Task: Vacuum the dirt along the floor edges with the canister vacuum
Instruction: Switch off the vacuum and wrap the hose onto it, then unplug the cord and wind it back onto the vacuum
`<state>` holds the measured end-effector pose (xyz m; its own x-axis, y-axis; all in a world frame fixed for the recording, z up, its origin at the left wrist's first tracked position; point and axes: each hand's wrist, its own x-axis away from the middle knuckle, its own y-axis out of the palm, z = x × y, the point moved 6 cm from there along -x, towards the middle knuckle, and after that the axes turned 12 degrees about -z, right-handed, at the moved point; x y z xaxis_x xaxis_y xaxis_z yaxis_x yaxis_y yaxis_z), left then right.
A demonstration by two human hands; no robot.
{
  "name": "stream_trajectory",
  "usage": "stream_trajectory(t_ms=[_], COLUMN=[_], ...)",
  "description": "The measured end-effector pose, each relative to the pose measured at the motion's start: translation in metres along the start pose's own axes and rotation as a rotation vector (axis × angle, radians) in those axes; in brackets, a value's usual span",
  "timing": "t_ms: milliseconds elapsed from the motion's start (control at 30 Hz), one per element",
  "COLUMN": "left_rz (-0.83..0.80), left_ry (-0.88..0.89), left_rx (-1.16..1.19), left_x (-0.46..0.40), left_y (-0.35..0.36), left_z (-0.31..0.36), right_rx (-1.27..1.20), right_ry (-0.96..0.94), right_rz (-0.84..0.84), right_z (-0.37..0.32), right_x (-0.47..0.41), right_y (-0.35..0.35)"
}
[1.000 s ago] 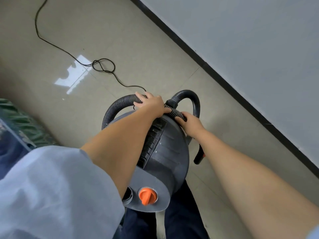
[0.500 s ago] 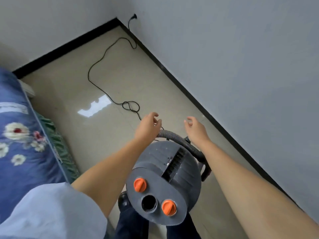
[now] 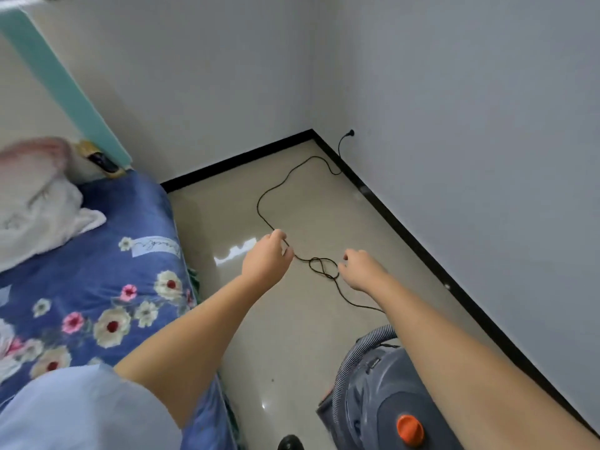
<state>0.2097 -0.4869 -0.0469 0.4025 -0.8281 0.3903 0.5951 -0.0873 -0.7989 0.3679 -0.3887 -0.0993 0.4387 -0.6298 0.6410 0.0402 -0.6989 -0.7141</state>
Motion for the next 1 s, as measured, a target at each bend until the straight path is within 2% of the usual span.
stream_trajectory(t_ms=[133,433,733,1000], left_rz=[0.045,-0.026,-0.105,-0.194], left_ry=[-0.038,-0.053,-0.021,0.001], left_rx=[-0.009,0.001,-0.019,-0.055], left_x=[-0.011,-0.087,-0.269,-0.427], left_y=[-0.040,-0.084,-0.173,-0.242], left_z=[-0.034,-0.040,-0.029,-0.027], right_rx=[-0.007,-0.070,-0.168,-0.226], right_ry=[-0.068,-0.021,-0.068,0.043], right_rz=[0.011,0.003,0.056,-0.012], right_z=[-0.054,-0.074,-0.150,-0.184], right_x=[-0.021,-0.072,-0.214,-0.336], right_y=[-0.020,-0.075,-0.203,-0.288])
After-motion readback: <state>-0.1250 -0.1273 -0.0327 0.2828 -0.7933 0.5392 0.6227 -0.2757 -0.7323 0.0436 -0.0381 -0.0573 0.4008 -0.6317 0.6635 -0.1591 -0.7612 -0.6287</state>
